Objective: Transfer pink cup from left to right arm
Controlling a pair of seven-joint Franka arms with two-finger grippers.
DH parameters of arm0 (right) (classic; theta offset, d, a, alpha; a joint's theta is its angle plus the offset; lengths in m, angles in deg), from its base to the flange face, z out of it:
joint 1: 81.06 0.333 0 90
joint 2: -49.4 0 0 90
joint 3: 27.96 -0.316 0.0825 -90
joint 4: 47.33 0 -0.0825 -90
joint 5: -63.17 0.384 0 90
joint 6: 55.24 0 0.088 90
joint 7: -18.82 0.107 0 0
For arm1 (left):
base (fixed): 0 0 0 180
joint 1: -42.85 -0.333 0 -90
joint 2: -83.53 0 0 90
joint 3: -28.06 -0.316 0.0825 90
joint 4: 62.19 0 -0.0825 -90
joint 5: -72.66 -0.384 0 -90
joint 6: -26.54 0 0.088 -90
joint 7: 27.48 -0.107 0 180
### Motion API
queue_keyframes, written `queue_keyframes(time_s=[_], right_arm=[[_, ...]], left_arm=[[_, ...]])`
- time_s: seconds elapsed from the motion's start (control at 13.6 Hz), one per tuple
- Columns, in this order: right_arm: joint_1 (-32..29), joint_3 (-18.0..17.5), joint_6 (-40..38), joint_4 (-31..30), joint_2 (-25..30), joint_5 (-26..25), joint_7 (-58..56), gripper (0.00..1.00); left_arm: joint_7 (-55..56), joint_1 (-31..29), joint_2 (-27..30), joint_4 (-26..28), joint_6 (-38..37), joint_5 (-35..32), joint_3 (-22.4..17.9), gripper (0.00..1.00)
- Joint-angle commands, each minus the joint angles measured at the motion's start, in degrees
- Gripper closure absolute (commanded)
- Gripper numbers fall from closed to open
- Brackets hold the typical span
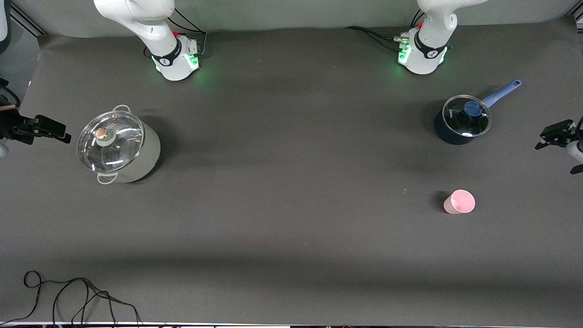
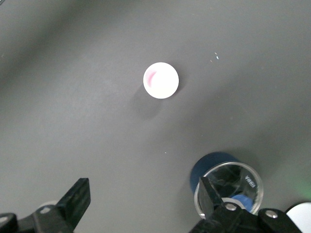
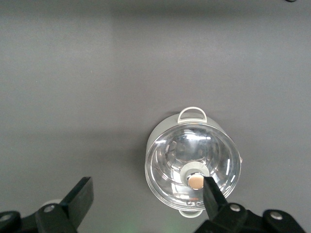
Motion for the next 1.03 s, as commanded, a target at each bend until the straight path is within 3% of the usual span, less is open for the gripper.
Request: queue_keyframes(time_s=[0.0, 0.37, 0.59, 0.96], right_arm=[[0.23, 0.21, -0.49, -0.43, 0.98, 0.26, -1.22, 0.00], [0.05, 0.30, -0.40, -0.35, 0.98, 0.26, -1.22, 0.00], [0.05, 0.30, -0.40, -0.35, 0.98, 0.26, -1.22, 0.00], [0.14, 0.30, -0.49, -0.43, 0.98, 0.26, -1.22, 0.00]], left_arm=[[-16.77, -6.86, -5.41, -1.27, 1.92, 7.37, 0.46, 0.00], [-50.43, -17.15, -20.43, -1.53, 3.43, 31.44, 0.46, 0.01], [-66.80, -18.74, -26.94, -2.40, 2.90, 40.25, 0.63, 0.02], [-81.94, -20.07, -37.84, -3.99, -3.68, 52.83, 1.16, 0.01]])
